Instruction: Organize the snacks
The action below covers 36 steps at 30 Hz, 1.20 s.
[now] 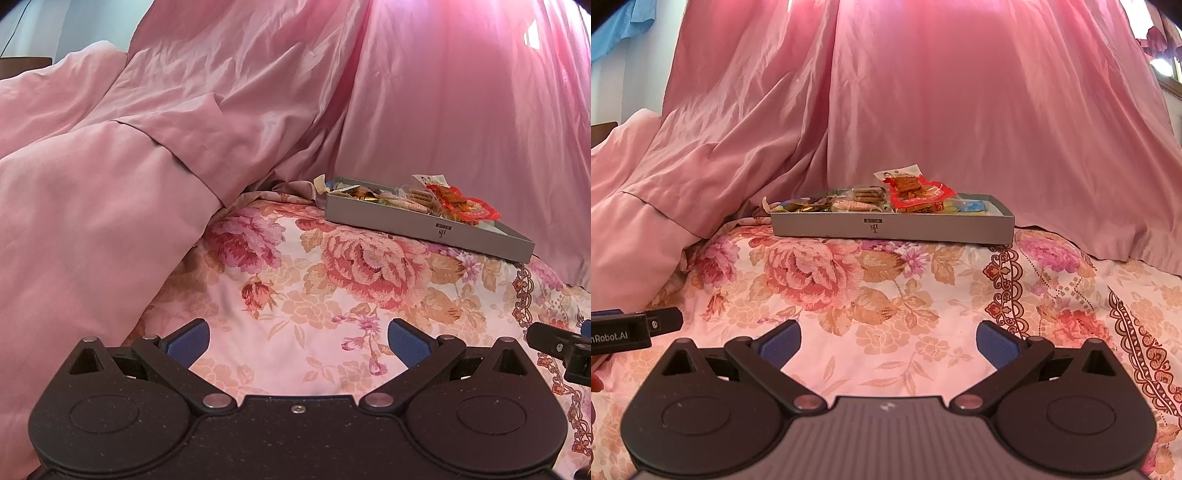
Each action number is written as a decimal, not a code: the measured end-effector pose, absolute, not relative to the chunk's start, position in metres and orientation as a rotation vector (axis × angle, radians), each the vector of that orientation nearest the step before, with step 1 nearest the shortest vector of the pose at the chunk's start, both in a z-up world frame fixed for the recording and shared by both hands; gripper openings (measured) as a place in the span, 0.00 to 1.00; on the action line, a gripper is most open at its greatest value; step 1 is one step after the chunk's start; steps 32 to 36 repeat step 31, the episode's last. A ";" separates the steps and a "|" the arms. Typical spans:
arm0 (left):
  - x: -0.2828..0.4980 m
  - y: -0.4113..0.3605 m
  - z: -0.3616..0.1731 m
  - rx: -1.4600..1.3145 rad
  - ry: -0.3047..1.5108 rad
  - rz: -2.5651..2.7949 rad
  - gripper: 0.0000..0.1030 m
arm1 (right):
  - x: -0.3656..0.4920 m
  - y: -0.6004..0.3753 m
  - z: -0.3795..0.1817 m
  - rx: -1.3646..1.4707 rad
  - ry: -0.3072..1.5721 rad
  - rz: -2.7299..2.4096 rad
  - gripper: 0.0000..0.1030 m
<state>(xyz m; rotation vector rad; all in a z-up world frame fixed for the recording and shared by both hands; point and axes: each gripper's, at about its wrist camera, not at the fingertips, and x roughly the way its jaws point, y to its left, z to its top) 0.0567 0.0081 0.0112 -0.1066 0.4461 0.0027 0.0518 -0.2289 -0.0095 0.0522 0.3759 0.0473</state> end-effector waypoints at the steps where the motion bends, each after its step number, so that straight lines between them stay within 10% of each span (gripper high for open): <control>1: 0.057 0.008 0.011 -0.107 0.445 0.003 0.99 | 0.052 -0.229 -0.010 0.051 0.376 0.047 1.00; 36: 0.059 0.006 0.007 -0.120 0.493 -0.013 0.99 | 0.048 -0.227 -0.017 0.053 0.413 0.042 1.00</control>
